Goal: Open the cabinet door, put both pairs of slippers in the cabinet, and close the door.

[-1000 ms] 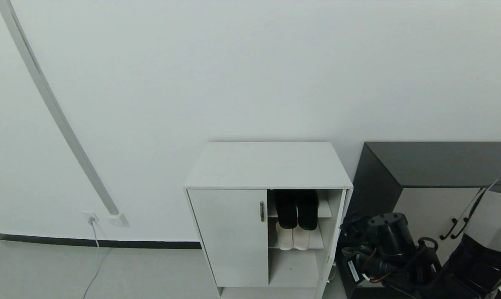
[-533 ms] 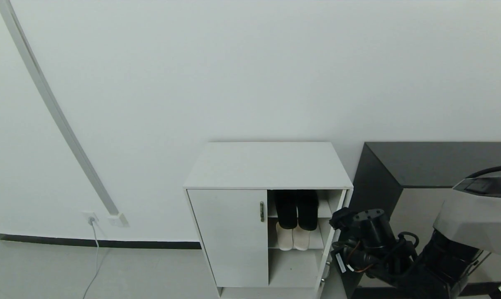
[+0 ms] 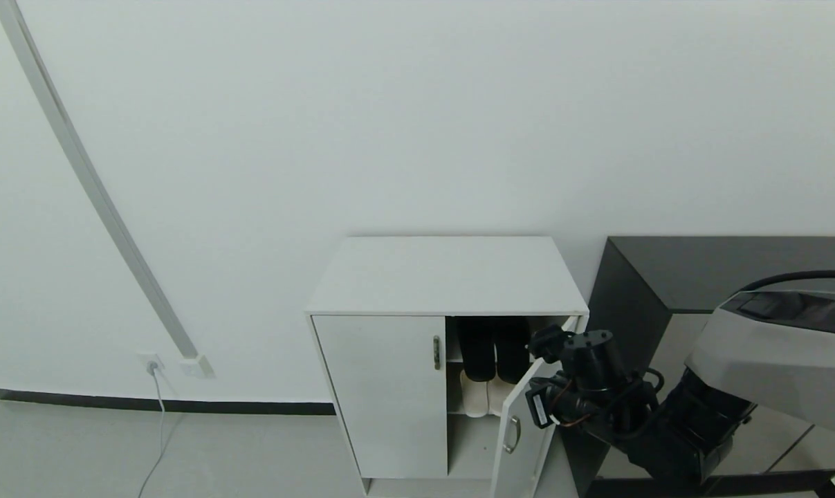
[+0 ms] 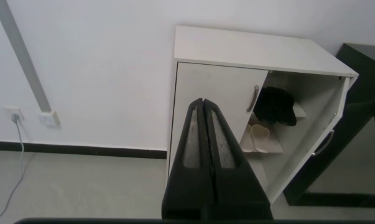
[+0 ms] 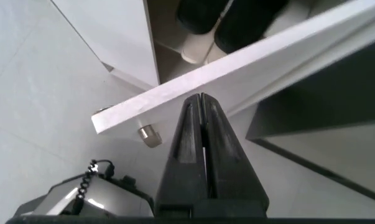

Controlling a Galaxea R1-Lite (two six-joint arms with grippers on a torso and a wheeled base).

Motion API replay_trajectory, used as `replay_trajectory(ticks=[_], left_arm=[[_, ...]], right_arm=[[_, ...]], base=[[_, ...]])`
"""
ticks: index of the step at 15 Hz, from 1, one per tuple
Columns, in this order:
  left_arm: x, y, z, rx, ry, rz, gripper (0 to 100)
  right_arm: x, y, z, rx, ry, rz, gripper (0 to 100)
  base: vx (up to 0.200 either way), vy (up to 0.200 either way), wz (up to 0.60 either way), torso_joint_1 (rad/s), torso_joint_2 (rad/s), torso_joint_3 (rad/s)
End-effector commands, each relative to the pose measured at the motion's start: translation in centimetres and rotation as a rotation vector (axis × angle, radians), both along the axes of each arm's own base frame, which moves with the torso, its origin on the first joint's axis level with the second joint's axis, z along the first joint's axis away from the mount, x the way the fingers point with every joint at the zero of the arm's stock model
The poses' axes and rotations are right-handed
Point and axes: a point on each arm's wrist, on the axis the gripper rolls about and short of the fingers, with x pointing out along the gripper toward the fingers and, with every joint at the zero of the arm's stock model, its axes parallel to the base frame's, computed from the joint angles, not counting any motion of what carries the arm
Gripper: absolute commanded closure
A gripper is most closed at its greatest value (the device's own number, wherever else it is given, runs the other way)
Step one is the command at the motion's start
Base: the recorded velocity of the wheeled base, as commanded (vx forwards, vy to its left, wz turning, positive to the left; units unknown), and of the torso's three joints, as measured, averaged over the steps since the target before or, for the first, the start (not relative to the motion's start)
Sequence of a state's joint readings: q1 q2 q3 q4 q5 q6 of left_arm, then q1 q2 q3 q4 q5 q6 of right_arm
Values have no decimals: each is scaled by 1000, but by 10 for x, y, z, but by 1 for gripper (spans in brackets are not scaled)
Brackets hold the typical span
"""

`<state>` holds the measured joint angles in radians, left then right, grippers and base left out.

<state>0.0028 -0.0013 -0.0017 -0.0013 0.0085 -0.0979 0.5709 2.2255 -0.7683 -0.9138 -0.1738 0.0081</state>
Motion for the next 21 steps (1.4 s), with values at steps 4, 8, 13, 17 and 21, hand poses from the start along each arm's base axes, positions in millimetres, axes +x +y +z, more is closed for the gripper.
replay_trajectory(ticks=[4, 8, 13, 17, 21], left_arm=[[0, 0, 0, 0, 1, -1, 100], [0, 0, 0, 0, 1, -1, 100], [0, 0, 0, 0, 1, -1, 100], [0, 0, 0, 1, 1, 1, 100], [0, 0, 0, 1, 1, -1, 100]], right_arm=[[16, 10, -11, 7, -11, -3, 100], [29, 19, -17, 26, -31, -4, 100], [52, 34, -23, 91, -126, -30, 100], [65, 42, -28, 113, -159, -30, 100], [76, 49, -31, 135, -189, -30, 100]], base=[[0, 0, 0, 0, 0, 0], [0, 0, 0, 0, 0, 0], [0, 0, 0, 0, 0, 0], [0, 0, 0, 0, 0, 0], [0, 0, 0, 0, 0, 0]])
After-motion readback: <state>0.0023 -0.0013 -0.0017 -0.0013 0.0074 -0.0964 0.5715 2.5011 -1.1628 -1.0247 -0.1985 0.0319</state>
